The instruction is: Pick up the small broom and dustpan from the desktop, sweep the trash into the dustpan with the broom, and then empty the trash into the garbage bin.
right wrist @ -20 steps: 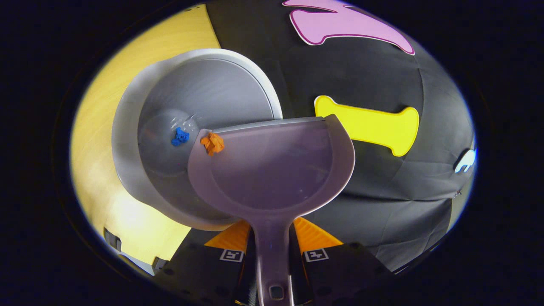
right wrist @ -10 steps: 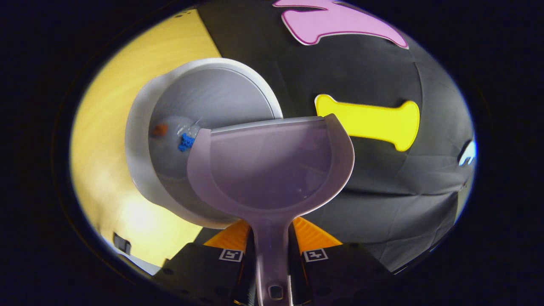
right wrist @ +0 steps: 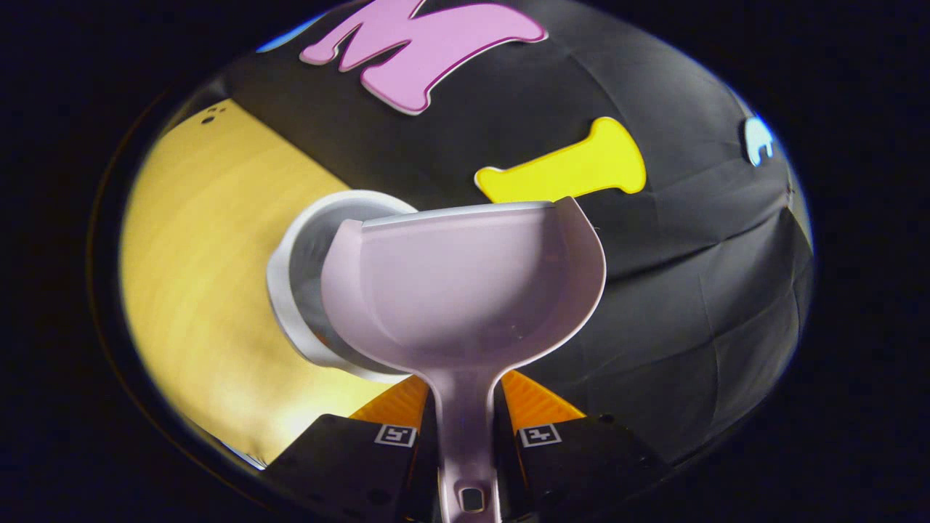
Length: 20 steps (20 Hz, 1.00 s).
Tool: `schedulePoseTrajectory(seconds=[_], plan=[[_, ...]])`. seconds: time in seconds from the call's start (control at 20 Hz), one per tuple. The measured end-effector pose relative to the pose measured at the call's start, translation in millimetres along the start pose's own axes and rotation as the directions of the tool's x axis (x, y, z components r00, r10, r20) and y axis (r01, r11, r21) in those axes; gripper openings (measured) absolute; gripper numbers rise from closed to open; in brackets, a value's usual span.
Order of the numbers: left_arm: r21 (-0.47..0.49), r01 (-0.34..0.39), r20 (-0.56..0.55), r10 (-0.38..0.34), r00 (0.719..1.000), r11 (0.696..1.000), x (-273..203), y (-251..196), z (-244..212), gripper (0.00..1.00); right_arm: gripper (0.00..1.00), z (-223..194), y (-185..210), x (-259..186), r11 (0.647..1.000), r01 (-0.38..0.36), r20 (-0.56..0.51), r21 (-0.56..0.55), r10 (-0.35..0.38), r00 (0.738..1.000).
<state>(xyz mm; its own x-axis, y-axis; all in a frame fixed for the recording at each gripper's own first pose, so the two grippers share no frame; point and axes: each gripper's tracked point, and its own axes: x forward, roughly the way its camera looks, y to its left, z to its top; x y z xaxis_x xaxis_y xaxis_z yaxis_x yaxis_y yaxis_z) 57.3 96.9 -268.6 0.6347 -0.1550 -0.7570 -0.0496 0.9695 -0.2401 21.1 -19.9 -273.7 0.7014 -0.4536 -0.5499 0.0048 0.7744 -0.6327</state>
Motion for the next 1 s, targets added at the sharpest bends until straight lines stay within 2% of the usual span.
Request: schedulePoseTrajectory(seconds=[0.15,0.25,0.3,0.4,0.65,0.85,0.9,1.0], plan=[[-0.019,-0.004,0.011,0.004,1.0,1.0,-7,3,4,0.25,0.34,22,2,-25,0.996,-0.001,0.086,0.084,-0.006,0.996],[-0.039,0.001,0.022,0.0,1.0,0.999,-13,0,4,0.25,0.36,36,6,-33,0.991,-0.023,0.133,0.129,0.006,0.991],[-0.034,-0.004,0.03,0.005,1.0,0.999,-15,-1,4,0.24,0.34,40,7,-39,0.986,-0.055,0.152,0.16,0.031,0.988],[-0.002,-0.022,0.043,0.022,0.999,1.0,-19,-1,3,0.24,0.36,51,17,-48,0.963,-0.149,0.186,0.223,0.108,0.977],[0.069,-0.033,0.045,0.03,0.999,0.997,-16,-17,-2,0.25,0.36,62,23,-51,0.862,-0.368,0.252,0.349,0.292,0.923],[0.106,-0.01,0.03,0.006,1.0,0.994,-8,-37,-5,0.25,0.36,65,23,-56,0.738,-0.534,0.292,0.411,0.449,0.845],[0.117,-0.009,0.023,0.006,1.0,0.993,-5,-40,-6,0.24,0.34,65,22,-59,0.721,-0.56,0.289,0.409,0.479,0.829],[0.14,-0.015,0.016,0.013,1.0,0.99,-1,-43,-7,0.26,0.37,58,28,-56,0.675,-0.599,0.284,0.43,0.529,0.8]])
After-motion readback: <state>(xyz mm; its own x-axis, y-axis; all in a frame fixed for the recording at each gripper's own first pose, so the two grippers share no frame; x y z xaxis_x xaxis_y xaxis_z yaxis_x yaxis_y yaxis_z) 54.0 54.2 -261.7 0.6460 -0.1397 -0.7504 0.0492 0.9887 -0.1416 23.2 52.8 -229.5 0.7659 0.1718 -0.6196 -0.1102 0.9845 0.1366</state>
